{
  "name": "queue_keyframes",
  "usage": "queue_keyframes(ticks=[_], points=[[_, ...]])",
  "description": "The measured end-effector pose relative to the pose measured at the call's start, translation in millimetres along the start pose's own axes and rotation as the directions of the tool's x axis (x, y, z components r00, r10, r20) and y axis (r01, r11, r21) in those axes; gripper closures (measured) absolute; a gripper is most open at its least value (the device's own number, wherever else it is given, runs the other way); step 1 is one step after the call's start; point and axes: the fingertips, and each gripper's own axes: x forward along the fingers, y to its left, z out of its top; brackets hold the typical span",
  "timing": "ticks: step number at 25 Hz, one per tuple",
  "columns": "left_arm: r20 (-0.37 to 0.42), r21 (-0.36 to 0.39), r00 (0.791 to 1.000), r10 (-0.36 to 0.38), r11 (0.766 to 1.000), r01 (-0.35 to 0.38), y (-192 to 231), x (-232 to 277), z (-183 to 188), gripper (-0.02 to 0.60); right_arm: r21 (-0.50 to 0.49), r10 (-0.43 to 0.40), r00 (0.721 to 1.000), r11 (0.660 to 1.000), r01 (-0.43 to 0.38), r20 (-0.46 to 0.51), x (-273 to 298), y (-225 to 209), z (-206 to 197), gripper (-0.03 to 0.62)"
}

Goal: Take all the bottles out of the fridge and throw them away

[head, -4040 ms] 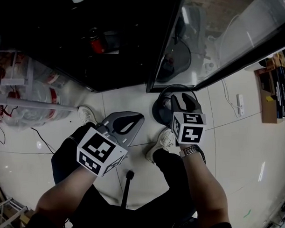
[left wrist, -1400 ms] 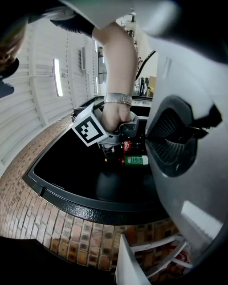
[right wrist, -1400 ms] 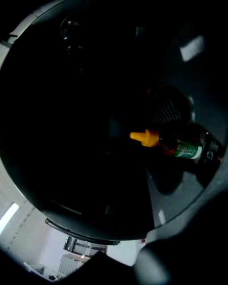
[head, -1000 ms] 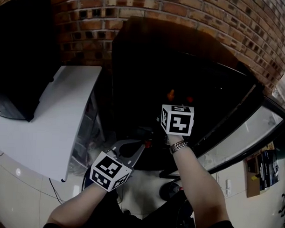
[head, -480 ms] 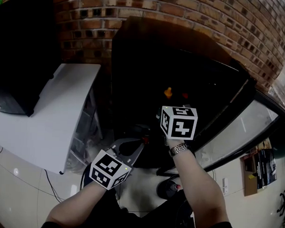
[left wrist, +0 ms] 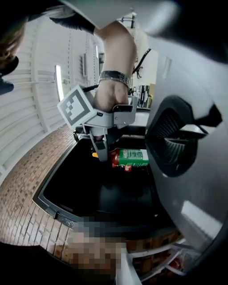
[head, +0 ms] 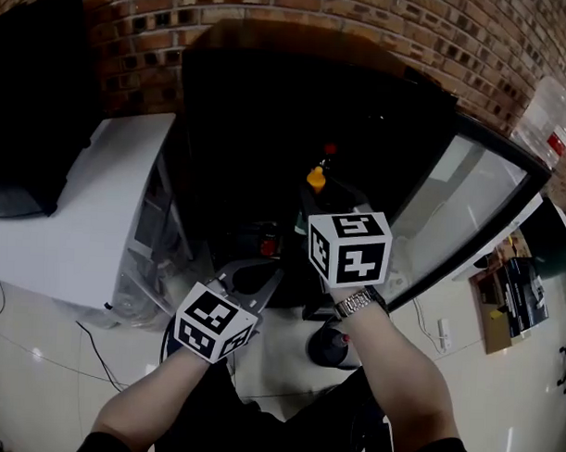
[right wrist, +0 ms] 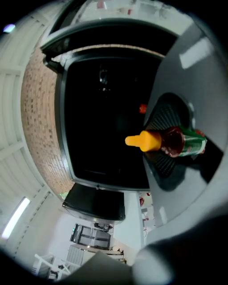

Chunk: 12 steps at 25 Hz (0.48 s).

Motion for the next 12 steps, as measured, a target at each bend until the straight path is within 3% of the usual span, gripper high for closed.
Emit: queue_keyframes(ticks=[5,12], points=[[-0.010,0.018,0.997,-0.073,0.997,0.073,-51.1,4.3,-4.6,0.577,0.004,-0.049,0.998,0.999,0.050,-0.030,-61.8,-15.5,-30.1,0.453],[-0.023,0.010,0.993,-0.113,0.993,0.114,-99.4,4.1,-16.8,0.578,0.039,-0.108,0.989,0.993,0.112,-0.097,-123.5,-36.5,-86.2,0.453]])
